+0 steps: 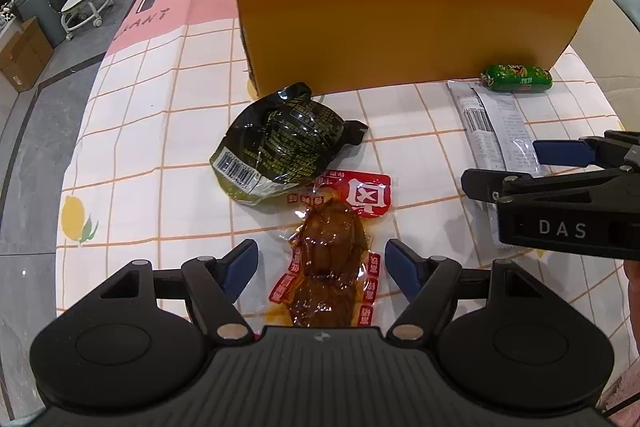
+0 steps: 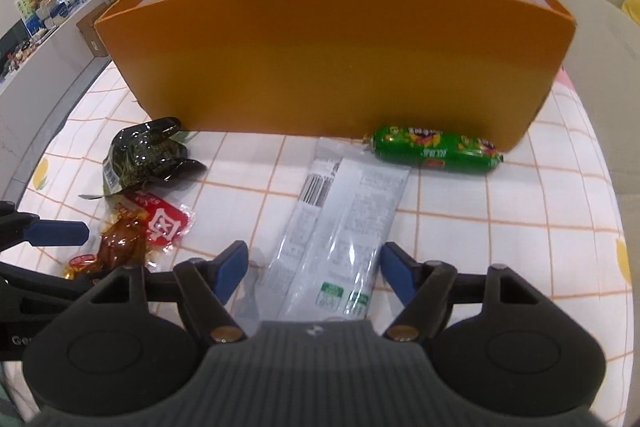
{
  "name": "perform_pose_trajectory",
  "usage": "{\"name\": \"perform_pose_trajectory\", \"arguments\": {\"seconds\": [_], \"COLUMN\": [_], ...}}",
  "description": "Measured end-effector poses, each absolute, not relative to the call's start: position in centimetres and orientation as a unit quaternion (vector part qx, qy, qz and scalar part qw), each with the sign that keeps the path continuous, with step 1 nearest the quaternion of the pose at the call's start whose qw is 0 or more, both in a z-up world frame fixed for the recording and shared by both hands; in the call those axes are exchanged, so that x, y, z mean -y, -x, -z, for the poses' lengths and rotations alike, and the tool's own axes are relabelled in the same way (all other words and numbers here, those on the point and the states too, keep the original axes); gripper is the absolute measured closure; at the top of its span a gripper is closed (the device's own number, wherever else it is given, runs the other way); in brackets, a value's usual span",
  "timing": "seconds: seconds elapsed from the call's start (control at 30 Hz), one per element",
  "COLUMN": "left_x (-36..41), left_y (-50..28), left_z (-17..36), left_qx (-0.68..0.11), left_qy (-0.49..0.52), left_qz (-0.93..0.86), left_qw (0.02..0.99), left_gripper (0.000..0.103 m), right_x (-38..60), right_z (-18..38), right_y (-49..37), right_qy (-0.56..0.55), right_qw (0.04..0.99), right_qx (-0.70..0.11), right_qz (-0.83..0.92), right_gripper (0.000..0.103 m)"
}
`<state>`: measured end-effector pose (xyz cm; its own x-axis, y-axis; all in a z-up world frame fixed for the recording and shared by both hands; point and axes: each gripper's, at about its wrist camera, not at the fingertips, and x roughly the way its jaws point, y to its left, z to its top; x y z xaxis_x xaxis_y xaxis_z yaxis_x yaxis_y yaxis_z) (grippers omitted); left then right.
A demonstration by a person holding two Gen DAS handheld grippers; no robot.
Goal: Organize snacks
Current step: 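Grasp the braised meat pack with the left tool while the right tool grasps the white wafer bar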
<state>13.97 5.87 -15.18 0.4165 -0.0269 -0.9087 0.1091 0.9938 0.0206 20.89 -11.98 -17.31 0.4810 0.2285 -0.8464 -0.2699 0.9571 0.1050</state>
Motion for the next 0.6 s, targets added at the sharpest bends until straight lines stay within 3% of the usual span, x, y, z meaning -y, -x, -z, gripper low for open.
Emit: {"name": "perform_pose_trajectory", "arguments": {"seconds": [0.17, 0.3, 0.4, 0.5, 0.6], "left_x": [-5.47, -5.39, -5.35, -5.72, -5.90], "left_y": [-13.98, -14.01, -13.98, -13.97, -14.01], "left_z": [15.31, 15.27, 15.21, 14.95, 14.84], "left_qx": [-0.531, -0.526, -0.526, -0.525, -0.528], "left_qy": [-0.038, -0.032, -0.028, -0.012, 0.002], "left_qz": [0.043, 0.048, 0.048, 0.040, 0.036], "left_qw": [0.845, 0.849, 0.849, 0.850, 0.849], "left_gripper": [0.020, 0.031, 0.033, 0.051, 0.051], "right_x": [11.77, 11.72, 11.97, 12.30, 12.57], "right_z": [17.53, 17.74, 17.70, 17.66, 17.58], "right_y": [-20.81, -20.37, -20.25, -20.24, -20.16], "right_qy": [0.042, 0.064, 0.064, 0.063, 0.058], "right_qw": [0.864, 0.868, 0.869, 0.869, 0.866], "right_qx": [-0.480, -0.470, -0.467, -0.467, -0.471], "right_qz": [-0.145, -0.148, -0.149, -0.153, -0.156], "right_gripper": [0.030, 0.036, 0.042, 0.047, 0.050]}}
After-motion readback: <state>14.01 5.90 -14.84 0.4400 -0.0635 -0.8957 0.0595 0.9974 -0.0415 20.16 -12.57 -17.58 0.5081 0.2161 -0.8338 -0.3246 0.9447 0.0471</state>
